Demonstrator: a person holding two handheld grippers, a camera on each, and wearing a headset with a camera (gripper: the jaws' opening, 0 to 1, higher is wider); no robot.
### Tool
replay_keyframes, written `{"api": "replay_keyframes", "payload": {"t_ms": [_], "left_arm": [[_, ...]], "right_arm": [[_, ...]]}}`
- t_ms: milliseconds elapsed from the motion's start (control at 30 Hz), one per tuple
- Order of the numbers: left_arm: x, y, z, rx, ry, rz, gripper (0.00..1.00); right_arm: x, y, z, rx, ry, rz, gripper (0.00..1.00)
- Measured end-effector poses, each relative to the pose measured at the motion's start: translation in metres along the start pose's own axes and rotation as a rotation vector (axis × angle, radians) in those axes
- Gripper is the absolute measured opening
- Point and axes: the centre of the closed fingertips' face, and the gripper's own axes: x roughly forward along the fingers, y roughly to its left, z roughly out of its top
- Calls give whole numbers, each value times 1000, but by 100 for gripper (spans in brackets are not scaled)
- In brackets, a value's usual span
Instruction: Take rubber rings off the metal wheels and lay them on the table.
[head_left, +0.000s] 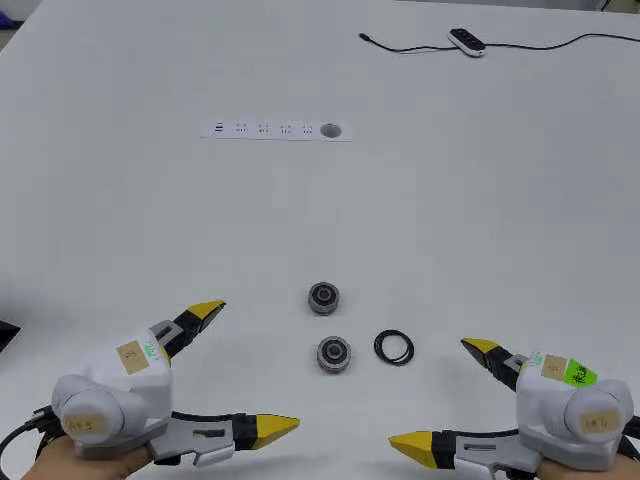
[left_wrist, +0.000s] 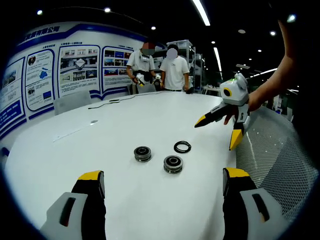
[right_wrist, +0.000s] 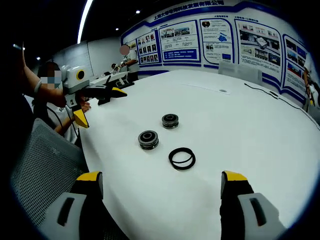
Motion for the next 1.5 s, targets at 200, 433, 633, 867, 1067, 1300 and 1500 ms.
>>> {"api": "replay_keyframes", "payload": {"t_ms": [200,433,633,867,1067,1300,1500], "left_arm": [[0,1,1,-2,-3,-3,100],[0,0,2,-4,7,-3,100],[-1,1,1,-4,12,-6,100],[0,1,1,-5,14,-8,100],[-1,3,0,-4,17,-9,100],[-2,5,-5,-4,25,-7,100],[-4,5,-6,-5,31,-3,100]], "right_arm": [[1,0,3,-3,-7,0,99],[1,-4,4,-4,-2,-8,99],[0,-6,5,7,-4,-13,99],[0,-6,4,12,-2,-11,99],[0,-6,5,10,-2,-13,99],[0,-5,3,12,5,-10,99],[0,-6,2,15,6,-9,99]]}}
